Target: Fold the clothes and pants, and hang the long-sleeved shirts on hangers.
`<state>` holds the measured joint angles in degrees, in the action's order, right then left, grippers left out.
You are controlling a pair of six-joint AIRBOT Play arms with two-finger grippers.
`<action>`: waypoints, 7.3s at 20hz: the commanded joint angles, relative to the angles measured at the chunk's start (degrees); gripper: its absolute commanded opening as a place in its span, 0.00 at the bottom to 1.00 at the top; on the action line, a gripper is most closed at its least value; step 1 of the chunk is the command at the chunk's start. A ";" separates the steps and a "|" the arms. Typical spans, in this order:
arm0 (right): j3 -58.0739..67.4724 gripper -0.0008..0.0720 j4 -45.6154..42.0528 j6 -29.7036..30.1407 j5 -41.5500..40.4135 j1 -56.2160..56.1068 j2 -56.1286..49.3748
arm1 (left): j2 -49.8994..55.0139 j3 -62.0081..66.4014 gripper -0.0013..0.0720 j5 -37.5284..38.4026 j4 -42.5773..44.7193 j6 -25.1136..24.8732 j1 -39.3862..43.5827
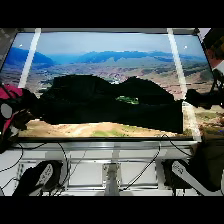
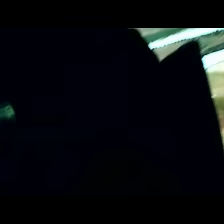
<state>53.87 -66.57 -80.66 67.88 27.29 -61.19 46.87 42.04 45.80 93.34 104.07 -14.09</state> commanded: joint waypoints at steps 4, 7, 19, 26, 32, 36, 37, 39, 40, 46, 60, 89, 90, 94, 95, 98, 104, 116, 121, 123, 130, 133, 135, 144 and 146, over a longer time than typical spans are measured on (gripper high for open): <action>-25.09 0.02 15.39 7.82 6.12 9.05 12.98 | -7.91 -7.28 0.04 14.82 -18.43 -25.79 -5.70; -31.23 0.03 6.16 2.91 3.37 9.05 14.64 | -10.47 -8.33 0.04 17.27 -19.32 -26.38 -6.82; -30.23 0.50 8.37 -4.94 1.92 9.16 1.57 | -14.36 -8.33 0.04 17.25 -33.40 -28.72 -6.49; -30.23 0.50 11.32 -11.30 -10.32 9.14 -1.20 | -14.36 -8.33 0.04 17.27 -33.42 -28.70 -6.49; -30.23 0.03 10.56 -15.39 -15.10 9.16 -1.77 | -14.36 -8.33 0.04 17.31 -33.42 -28.68 -6.49; -29.86 0.02 0.04 -16.00 -10.14 9.68 1.70 | -14.36 -8.33 0.04 17.25 -33.40 -28.70 -6.49; -29.09 0.02 -3.39 -16.17 -7.61 11.30 3.21 | -14.34 -8.33 0.04 17.18 -33.38 -28.70 -6.49; -25.66 0.02 -9.90 -15.82 -2.89 18.32 5.97 | -14.34 -8.33 0.05 16.55 -33.38 -28.70 -6.49; -23.15 0.02 -11.96 -14.05 -0.94 22.93 6.56 | -14.32 -8.33 0.05 15.89 -33.38 -28.70 -6.49; -17.62 0.51 -9.46 -11.21 3.43 30.86 1.22 | -14.25 -8.33 0.05 12.04 -33.40 -28.70 -6.49; 13.42 0.62 10.51 13.07 -0.98 6.43 -28.59 | -14.27 -8.33 0.05 11.37 -33.57 -28.70 -6.49; 37.94 0.03 6.91 18.80 12.09 -1.77 -48.02 | -14.12 -8.37 0.05 13.68 -41.13 -28.70 -6.47; 41.11 0.03 5.16 16.04 10.95 -1.68 -48.02 | -14.12 -8.39 0.05 13.31 -41.13 -28.70 -6.47; 59.67 0.02 6.16 3.17 -1.97 -2.49 -48.02 | -14.12 -8.39 0.05 13.16 -41.13 -28.70 -6.47; 64.37 0.02 6.88 3.23 -5.84 -3.39 -48.02 | -14.12 -8.39 0.05 13.16 -41.13 -28.70 -6.47; 68.96 0.03 6.97 5.66 -23.06 -7.45 -45.83 | -14.12 -8.39 0.05 13.16 -41.13 -28.68 -6.47; 57.90 0.03 1.14 6.03 -25.11 -10.19 -45.51 | -14.12 -8.39 0.05 13.22 -41.13 -28.65 -6.47; 60.83 0.02 -19.69 -12.07 3.93 -9.55 -40.04 | -14.12 -8.39 0.05 13.14 -41.11 -28.70 -6.49; 60.81 0.02 -22.58 -12.94 15.02 -9.81 -33.14 | -14.12 -8.39 0.05 12.48 -41.09 -28.70 -6.49; 60.78 0.02 -24.83 -12.59 25.79 -9.84 -30.84 | -14.12 -8.39 0.05 11.08 -41.09 -28.70 -6.49; 49.03 0.02 -25.79 -12.57 36.92 -11.37 -25.14 | -14.12 -8.39 0.05 9.01 -40.87 -28.72 -6.49; 48.04 0.02 -28.50 -12.28 26.08 -11.26 -29.62 | -14.12 -8.39 0.05 8.79 -40.89 -28.72 -6.49; 48.04 0.02 -30.01 -12.28 11.32 -11.26 -33.88 | -14.12 -8.39 0.05 8.76 -40.89 -28.70 -6.49; 50.21 0.48 -35.76 -14.80 -37.62 -9.64 -43.21 | -14.12 -8.39 0.05 8.83 -41.16 -28.48 -6.49; 53.44 0.48 -35.26 -14.80 -35.36 -8.66 -43.01 | -14.12 -8.39 0.05 8.83 -41.16 -28.48 -6.49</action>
<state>104.68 -101.58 -94.96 38.68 17.63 -103.57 32.73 33.67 54.65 52.25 75.48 -20.56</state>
